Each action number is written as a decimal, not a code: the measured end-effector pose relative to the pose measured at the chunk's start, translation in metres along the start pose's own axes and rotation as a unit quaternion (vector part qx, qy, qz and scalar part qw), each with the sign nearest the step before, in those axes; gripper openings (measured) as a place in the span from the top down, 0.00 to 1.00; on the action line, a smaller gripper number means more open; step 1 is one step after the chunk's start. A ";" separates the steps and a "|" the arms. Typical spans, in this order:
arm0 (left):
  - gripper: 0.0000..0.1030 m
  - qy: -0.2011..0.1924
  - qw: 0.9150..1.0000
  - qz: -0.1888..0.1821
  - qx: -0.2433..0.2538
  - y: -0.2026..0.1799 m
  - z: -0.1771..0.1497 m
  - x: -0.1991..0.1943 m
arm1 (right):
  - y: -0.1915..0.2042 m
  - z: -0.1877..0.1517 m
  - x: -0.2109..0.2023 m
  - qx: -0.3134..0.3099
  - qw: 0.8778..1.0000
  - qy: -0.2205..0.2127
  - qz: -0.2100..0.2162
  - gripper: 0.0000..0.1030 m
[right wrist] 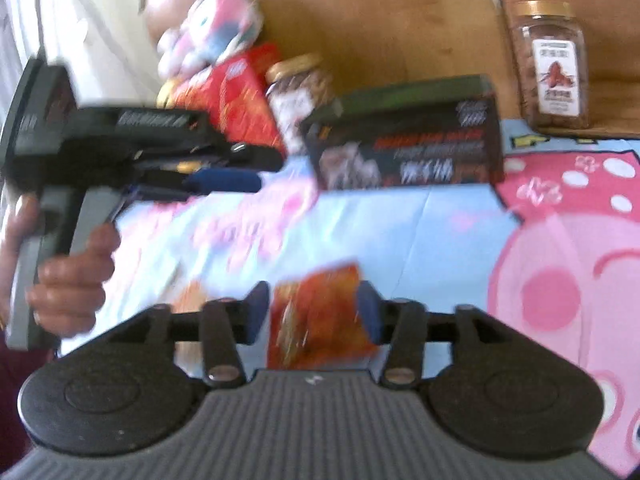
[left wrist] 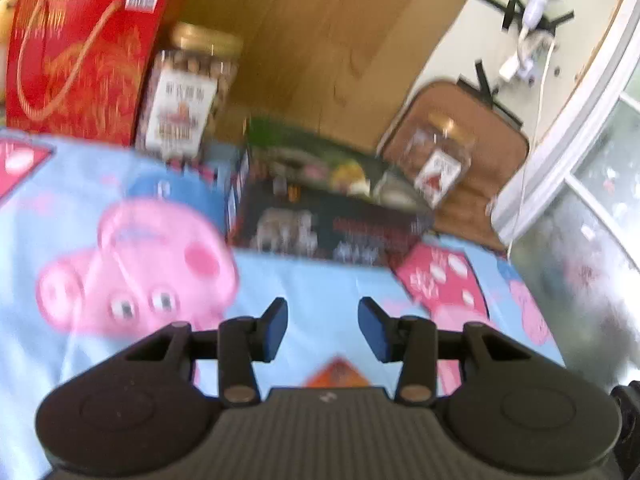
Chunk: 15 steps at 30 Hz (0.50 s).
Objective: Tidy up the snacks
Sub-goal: 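Reach the left gripper to the orange spicy snack bag and grasp it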
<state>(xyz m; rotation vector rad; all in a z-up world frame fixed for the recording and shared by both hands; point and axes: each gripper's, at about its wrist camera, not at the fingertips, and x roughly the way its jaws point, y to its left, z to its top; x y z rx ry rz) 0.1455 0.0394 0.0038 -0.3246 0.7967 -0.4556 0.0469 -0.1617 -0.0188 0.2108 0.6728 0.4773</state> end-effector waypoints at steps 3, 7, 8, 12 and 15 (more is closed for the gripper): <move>0.61 0.017 1.000 0.004 -0.003 -0.001 -0.011 0.003 | 0.019 -0.015 0.008 -0.054 0.998 0.013 -0.033 0.31; 0.61 0.019 1.000 0.000 0.003 -0.005 -0.017 -0.003 | 0.030 -0.030 0.014 -0.123 0.989 0.006 -0.087 0.39; 0.61 0.020 1.000 -0.001 0.003 -0.006 -0.017 -0.003 | 0.028 -0.027 0.011 -0.105 0.991 0.006 -0.077 0.46; 0.56 0.037 0.999 -0.011 -0.004 -0.009 -0.019 0.005 | -0.007 -0.015 0.008 -0.002 0.999 0.008 -0.039 0.61; 0.52 0.056 0.998 -0.019 -0.011 -0.010 -0.022 0.016 | -0.031 -0.014 0.002 0.063 0.998 0.006 -0.004 0.62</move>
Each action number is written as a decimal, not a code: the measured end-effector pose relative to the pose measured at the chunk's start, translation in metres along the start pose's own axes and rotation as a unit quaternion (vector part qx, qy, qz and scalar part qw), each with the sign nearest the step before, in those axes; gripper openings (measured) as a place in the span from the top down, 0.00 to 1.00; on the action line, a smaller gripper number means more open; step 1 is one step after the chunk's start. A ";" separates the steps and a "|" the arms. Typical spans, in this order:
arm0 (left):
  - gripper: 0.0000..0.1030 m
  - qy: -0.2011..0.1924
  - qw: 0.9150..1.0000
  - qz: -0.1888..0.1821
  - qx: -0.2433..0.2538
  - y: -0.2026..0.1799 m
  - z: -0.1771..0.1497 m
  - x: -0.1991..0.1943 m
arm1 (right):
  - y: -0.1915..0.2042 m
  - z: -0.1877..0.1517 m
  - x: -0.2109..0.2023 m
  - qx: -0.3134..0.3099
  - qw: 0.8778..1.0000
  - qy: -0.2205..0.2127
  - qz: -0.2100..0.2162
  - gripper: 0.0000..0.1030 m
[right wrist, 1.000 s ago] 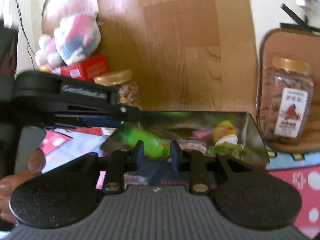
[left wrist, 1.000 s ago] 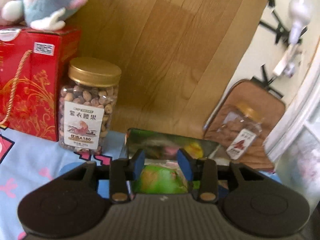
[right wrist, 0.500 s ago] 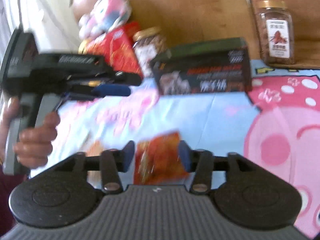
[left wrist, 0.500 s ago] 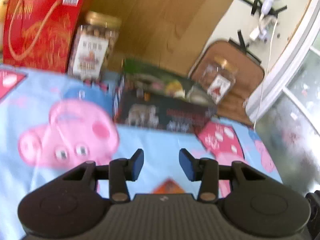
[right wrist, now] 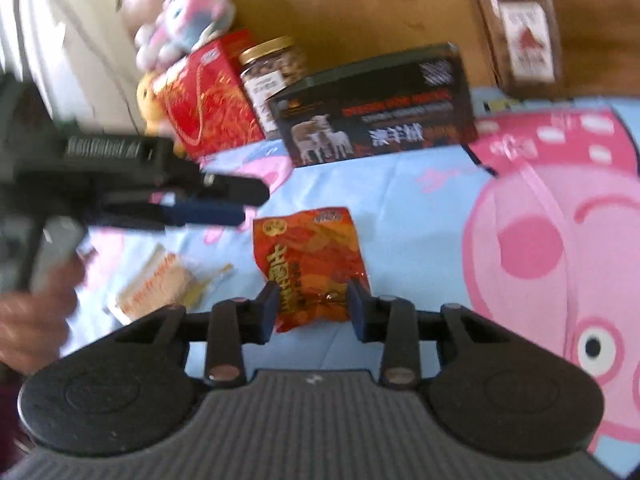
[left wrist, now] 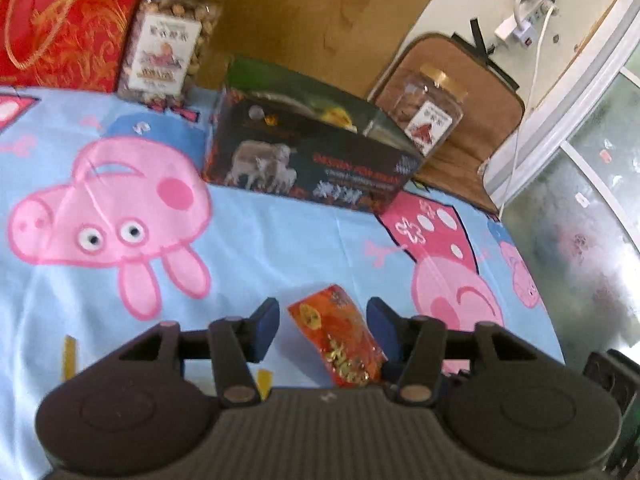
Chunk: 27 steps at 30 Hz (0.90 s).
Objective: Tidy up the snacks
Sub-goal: 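Reach the left gripper to the orange spicy snack bag and grasp it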
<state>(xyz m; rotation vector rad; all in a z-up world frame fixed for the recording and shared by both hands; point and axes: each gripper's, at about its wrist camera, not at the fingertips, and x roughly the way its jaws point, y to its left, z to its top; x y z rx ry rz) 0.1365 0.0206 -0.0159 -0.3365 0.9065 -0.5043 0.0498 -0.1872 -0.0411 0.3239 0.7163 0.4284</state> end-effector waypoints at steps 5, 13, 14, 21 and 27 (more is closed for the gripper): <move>0.63 0.029 1.000 0.002 -0.004 -0.005 -0.008 0.021 | -0.005 -0.004 -0.005 0.019 1.000 -0.007 0.014 0.64; 0.80 0.016 1.000 0.001 0.013 -0.017 -0.005 0.028 | -0.001 -0.004 -0.011 -0.012 0.999 -0.033 0.006 0.28; 0.81 0.013 1.000 -0.002 0.015 -0.017 -0.003 0.028 | 0.004 -0.006 -0.010 -0.037 0.999 -0.036 -0.016 0.27; 0.81 0.000 0.999 -0.035 0.031 -0.021 0.007 0.024 | 0.027 -0.006 0.015 -0.127 0.989 -0.015 -0.076 0.28; 0.82 -0.010 0.998 -0.047 0.037 -0.023 0.018 0.015 | 0.022 0.004 0.026 -0.125 0.987 -0.033 -0.091 0.71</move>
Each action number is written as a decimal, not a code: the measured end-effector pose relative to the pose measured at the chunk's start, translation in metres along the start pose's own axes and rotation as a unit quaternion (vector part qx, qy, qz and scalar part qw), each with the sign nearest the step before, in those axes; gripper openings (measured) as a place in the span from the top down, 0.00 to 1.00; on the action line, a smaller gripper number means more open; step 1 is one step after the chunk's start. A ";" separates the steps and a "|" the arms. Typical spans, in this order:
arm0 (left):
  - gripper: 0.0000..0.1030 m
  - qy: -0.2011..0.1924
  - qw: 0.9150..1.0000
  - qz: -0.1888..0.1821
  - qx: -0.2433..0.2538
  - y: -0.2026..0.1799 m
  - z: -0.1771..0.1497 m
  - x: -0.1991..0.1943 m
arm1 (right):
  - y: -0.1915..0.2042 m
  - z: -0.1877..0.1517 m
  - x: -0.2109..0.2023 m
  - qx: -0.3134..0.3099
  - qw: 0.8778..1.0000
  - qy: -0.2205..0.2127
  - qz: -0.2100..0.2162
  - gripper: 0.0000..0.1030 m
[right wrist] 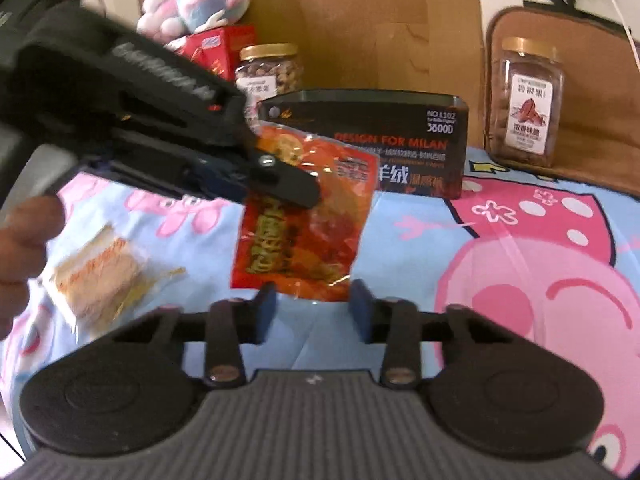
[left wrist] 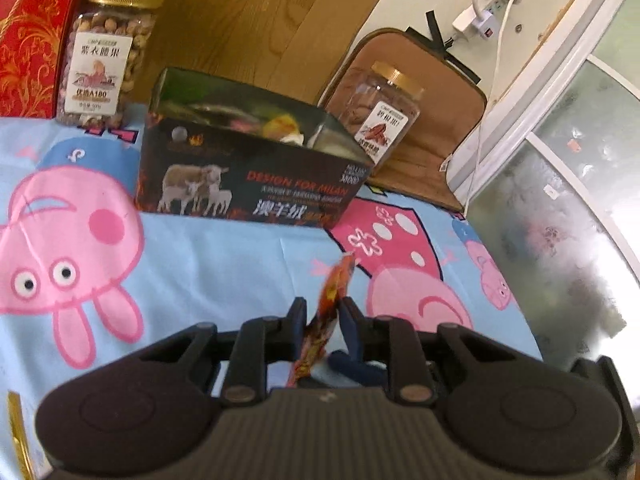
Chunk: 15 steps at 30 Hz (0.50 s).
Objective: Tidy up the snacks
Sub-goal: 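Reach the left gripper to the orange spicy snack bag and grasp it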
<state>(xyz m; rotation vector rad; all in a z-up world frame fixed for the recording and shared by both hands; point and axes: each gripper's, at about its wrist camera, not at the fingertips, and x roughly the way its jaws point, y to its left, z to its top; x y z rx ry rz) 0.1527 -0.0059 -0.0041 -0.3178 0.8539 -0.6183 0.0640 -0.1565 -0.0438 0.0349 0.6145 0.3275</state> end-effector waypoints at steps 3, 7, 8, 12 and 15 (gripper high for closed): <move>0.85 -0.004 1.000 -0.012 -0.005 0.002 0.007 -0.003 | -0.011 0.004 0.003 0.031 0.999 -0.004 0.012 0.81; 0.85 -0.020 0.999 -0.025 -0.004 0.006 0.016 -0.011 | -0.013 0.009 -0.007 0.024 0.999 -0.031 0.027 0.71; 0.85 -0.022 0.999 -0.026 -0.003 0.007 0.018 -0.012 | -0.014 0.009 -0.010 0.023 0.998 -0.039 0.034 0.54; 0.85 -0.008 1.000 -0.018 -0.005 0.012 0.015 -0.001 | -0.022 0.011 -0.011 0.011 0.998 -0.044 0.046 0.27; 0.84 0.007 1.000 -0.015 -0.014 0.016 0.008 0.011 | -0.019 0.008 -0.004 0.006 0.998 -0.027 0.056 0.27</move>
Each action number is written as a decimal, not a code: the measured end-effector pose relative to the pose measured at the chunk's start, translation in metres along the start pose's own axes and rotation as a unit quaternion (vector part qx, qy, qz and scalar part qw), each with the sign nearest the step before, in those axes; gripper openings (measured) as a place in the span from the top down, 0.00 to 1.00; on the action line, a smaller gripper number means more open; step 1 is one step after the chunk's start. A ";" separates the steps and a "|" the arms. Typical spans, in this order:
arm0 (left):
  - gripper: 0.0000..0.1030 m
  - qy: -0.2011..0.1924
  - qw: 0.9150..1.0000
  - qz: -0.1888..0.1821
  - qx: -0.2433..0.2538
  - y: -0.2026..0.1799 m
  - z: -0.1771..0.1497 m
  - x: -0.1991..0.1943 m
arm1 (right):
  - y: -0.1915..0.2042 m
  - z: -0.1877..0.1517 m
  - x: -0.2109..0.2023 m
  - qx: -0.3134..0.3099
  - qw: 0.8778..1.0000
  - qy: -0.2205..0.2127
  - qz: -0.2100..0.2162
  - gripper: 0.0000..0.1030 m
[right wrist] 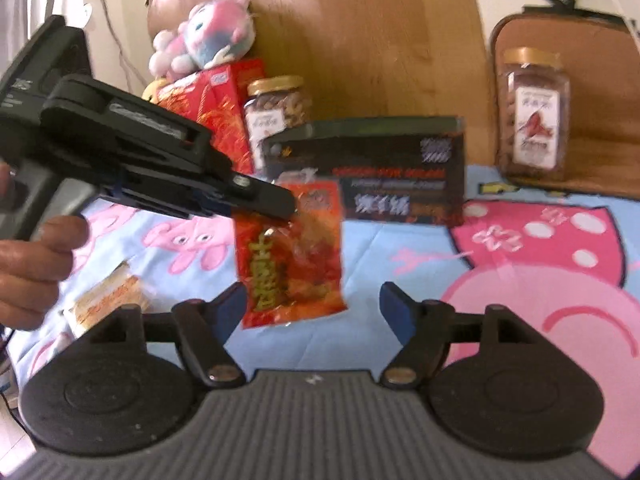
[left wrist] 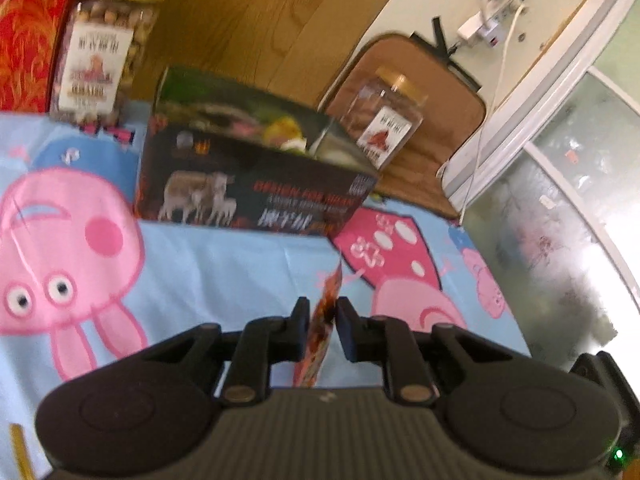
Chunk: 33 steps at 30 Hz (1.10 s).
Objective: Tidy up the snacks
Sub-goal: 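Carry the orange snack bag with the left gripper into the box, release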
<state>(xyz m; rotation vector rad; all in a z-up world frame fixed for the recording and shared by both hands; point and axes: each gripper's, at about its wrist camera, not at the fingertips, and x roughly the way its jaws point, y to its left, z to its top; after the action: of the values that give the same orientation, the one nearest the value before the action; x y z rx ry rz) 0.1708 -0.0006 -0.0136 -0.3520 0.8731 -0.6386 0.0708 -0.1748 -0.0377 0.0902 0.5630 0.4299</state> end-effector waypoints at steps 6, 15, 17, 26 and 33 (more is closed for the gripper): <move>0.81 0.023 0.999 0.016 -0.017 0.004 -0.015 0.020 | 0.016 -0.003 0.024 -0.045 0.998 0.042 -0.022 0.27; 0.85 -0.007 0.997 -0.049 -0.058 0.009 0.003 -0.010 | 0.009 -0.006 0.020 -0.015 0.999 0.023 -0.040 0.29; 0.85 -0.017 0.996 -0.058 -0.058 0.008 0.012 -0.016 | 0.004 -0.002 0.017 0.000 0.999 0.012 -0.045 0.44; 0.83 -0.065 0.996 -0.047 -0.035 -0.001 0.070 -0.009 | -0.020 0.055 0.008 0.069 0.995 -0.065 -0.028 0.65; 0.59 -0.088 0.995 0.049 -0.005 -0.005 0.121 0.027 | -0.035 0.101 0.054 0.034 0.992 -0.066 -0.105 0.68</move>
<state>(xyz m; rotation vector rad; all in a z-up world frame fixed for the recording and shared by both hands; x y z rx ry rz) 0.2785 -0.0179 0.0459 -0.3660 0.7199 -0.5037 0.1786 -0.1803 0.0136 0.1217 0.4518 0.1987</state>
